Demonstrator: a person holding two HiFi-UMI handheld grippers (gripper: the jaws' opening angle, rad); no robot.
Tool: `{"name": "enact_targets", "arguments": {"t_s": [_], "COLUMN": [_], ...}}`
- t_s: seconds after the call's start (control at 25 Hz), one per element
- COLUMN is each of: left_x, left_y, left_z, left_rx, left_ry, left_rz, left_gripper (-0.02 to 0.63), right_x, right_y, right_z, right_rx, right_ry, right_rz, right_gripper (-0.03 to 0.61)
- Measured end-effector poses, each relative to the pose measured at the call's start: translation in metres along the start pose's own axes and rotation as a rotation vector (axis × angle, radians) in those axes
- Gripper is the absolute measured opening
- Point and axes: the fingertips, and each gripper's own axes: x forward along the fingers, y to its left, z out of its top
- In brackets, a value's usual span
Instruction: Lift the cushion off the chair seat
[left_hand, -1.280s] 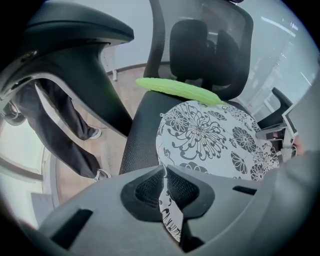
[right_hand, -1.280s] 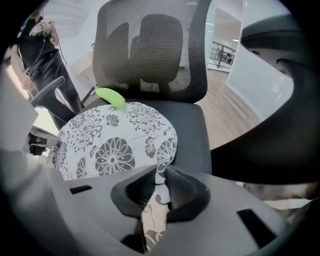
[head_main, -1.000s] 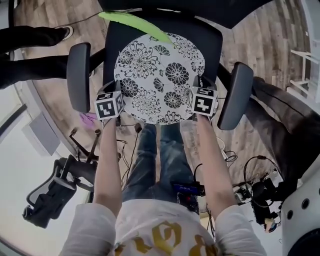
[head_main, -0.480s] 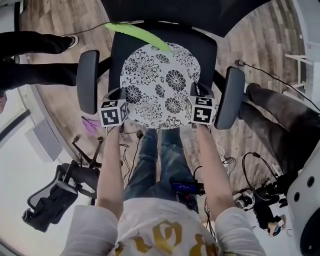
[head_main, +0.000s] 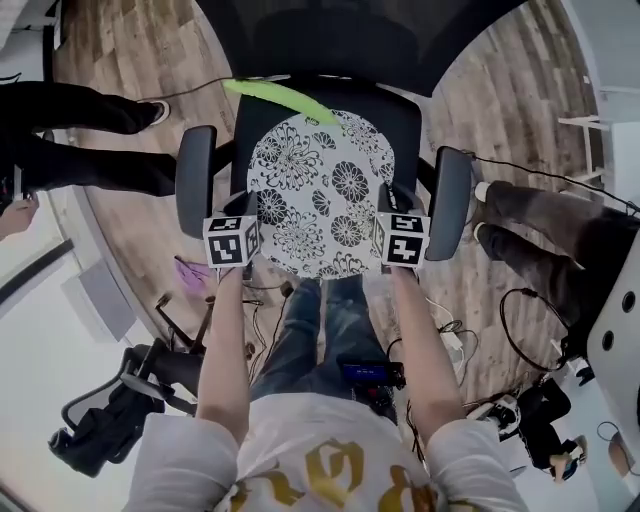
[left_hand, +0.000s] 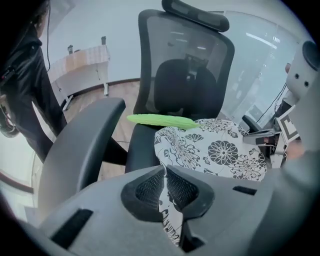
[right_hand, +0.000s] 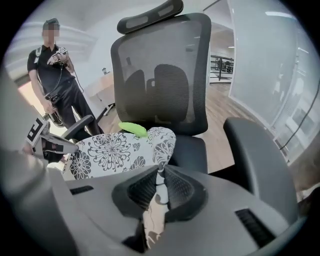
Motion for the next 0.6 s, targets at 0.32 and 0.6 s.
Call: {"name": "enact_targets", "arguments": {"t_s": [0.32, 0.6], "left_x": [-0.028, -0.056], "left_y": [-0.013, -0.019], "left_z": [0.04, 0.047], "left_rx": [0.046, 0.011], "left_ry": [-0.057, -0.072], "left_rz": [-0.031, -0.056], "left_gripper": [0.017, 0.017], "right_x": [-0.033, -0.07], "right_y": [-0.012, -0.012], "right_z": [0.021, 0.032], "right_rx": [0.063, 0.132], "right_ry": [-0.044, -0.077], "right_rz": [-0.028, -0.012], "right_gripper": [0.028, 0.028]}}
